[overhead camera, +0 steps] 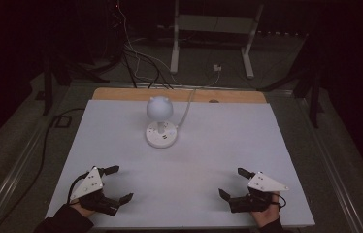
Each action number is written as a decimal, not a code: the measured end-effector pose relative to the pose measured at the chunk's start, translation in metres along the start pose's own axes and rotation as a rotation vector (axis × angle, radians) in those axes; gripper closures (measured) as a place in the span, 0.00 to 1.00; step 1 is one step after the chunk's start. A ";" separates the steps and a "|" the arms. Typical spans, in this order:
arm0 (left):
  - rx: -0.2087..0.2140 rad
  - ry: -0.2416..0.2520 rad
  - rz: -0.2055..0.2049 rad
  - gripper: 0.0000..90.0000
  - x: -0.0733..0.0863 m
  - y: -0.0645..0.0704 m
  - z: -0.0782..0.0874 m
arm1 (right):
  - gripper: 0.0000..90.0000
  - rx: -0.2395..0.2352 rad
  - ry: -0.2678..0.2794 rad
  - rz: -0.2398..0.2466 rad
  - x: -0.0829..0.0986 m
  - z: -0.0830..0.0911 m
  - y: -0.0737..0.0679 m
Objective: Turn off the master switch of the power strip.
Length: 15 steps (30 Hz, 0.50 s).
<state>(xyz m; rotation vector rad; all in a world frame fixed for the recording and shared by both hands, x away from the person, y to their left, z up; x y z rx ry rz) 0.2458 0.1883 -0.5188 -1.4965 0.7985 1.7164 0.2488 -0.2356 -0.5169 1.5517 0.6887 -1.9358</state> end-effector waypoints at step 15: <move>-0.007 0.000 0.012 0.00 0.000 -0.003 0.002 | 0.00 0.088 -0.066 0.053 0.008 -0.007 0.007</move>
Point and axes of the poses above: each handheld gripper's, and its own axes: z roughly backward along the jaws, x roughly out of its underside, y roughly to its right, the point moved 4 cm from there along -z, roughly forward along the jaws, and after that the axes turned 13 degrees about y, right-handed, at the moved point
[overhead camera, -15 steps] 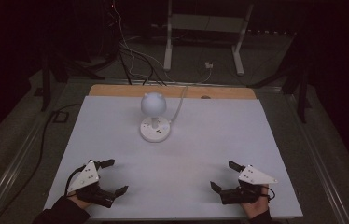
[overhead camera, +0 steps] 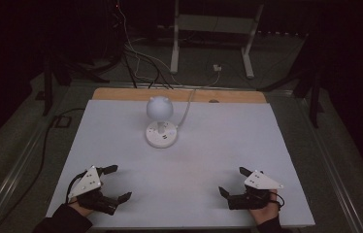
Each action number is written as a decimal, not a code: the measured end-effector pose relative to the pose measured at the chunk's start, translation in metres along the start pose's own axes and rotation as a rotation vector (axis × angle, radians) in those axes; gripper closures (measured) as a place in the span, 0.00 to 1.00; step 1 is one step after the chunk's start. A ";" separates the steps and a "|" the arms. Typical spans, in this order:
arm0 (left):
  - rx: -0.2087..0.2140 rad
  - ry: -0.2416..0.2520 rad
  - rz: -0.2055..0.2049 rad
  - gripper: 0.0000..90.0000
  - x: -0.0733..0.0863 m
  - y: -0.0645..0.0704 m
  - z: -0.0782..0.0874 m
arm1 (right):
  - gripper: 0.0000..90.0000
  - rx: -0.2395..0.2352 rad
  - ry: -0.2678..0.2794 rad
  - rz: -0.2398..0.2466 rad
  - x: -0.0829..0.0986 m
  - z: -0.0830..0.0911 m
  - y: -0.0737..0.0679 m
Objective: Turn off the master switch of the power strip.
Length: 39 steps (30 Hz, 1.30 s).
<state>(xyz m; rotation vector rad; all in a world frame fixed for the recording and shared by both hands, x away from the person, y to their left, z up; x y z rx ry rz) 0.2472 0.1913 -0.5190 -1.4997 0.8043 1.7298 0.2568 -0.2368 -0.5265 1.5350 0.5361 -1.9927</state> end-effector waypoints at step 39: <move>0.037 0.001 0.032 0.00 0.000 0.003 0.000 | 0.00 -0.061 0.113 -0.050 -0.072 -0.024 0.003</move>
Point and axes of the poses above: each handheld gripper's, and its own axes: z roughly backward along the jaws, x roughly out of its underside, y roughly to its right, the point moved 4 cm from there along -z, roughly forward along the jaws, and after that the axes turned 13 degrees about y, right-handed, at the moved point
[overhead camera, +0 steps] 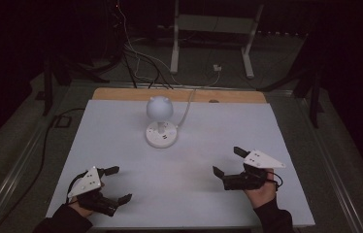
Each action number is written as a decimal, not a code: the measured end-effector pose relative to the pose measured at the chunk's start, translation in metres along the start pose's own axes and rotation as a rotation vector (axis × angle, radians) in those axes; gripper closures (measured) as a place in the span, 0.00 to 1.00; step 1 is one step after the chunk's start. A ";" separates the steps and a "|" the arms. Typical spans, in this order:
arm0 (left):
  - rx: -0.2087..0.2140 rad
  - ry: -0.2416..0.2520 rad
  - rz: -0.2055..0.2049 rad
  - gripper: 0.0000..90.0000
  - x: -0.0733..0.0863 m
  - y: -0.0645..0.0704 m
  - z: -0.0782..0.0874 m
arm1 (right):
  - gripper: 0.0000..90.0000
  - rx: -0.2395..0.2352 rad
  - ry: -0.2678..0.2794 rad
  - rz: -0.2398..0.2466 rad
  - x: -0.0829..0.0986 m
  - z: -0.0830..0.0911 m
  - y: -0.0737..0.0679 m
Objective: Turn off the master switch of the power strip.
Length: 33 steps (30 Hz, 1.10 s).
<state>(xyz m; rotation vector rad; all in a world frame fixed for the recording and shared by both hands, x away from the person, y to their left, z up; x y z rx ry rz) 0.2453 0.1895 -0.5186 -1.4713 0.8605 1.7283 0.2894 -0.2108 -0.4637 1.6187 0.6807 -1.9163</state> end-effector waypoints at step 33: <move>0.013 0.007 0.003 0.00 -0.001 0.001 0.000 | 0.00 -0.106 -0.040 0.040 -0.024 -0.079 -0.008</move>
Point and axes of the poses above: each handheld gripper's, and its own axes: z roughly backward along the jaws, x roughly out of its underside, y roughly to its right, the point moved 4 cm from there along -z, roughly forward along the jaws, and after that the axes turned 13 degrees about y, right-handed, at the moved point
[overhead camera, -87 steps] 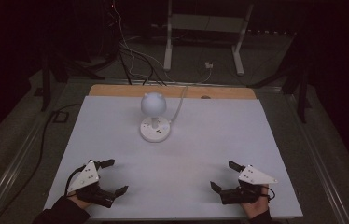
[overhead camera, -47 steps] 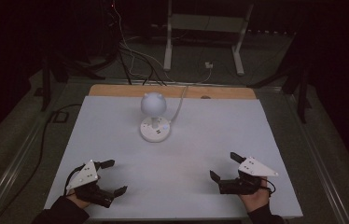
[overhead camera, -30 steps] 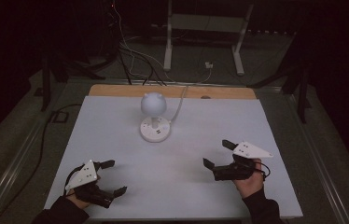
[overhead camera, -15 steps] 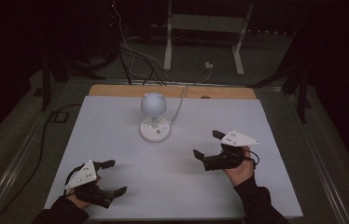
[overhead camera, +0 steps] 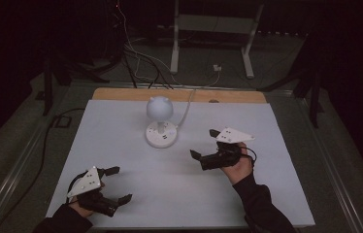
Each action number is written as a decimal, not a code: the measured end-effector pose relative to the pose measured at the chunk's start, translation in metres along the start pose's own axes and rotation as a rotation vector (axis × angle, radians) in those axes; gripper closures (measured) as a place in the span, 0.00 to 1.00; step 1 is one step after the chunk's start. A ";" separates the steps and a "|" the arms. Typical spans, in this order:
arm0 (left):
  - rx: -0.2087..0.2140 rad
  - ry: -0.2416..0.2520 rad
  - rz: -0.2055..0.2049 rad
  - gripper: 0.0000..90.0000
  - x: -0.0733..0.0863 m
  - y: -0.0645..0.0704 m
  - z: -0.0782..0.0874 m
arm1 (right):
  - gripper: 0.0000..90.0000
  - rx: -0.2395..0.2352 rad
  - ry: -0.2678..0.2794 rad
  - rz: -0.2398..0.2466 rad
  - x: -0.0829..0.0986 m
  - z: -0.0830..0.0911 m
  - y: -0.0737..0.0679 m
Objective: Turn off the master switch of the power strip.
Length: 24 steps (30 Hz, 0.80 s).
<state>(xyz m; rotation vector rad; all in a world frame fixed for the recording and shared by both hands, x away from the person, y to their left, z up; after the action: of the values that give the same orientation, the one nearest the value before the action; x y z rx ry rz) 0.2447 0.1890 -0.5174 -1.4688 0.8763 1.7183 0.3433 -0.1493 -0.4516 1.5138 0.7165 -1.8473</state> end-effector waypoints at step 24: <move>0.000 -0.009 0.002 0.00 0.001 0.001 -0.001 | 0.00 -0.006 -0.053 0.015 0.008 -0.055 0.002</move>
<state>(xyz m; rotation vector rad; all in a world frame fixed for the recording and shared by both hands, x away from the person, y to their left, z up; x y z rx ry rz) 0.2445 0.1881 -0.5183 -1.4601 0.8732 1.7250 0.3789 -0.1103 -0.4701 1.4566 0.6836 -1.8659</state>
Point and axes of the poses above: each handheld gripper's, and its own axes: z roughly backward along the jaws, x roughly out of its underside, y roughly to its right, the point moved 4 cm from there along -z, roughly forward along the jaws, and after that the axes turned 13 degrees about y, right-handed, at the moved point
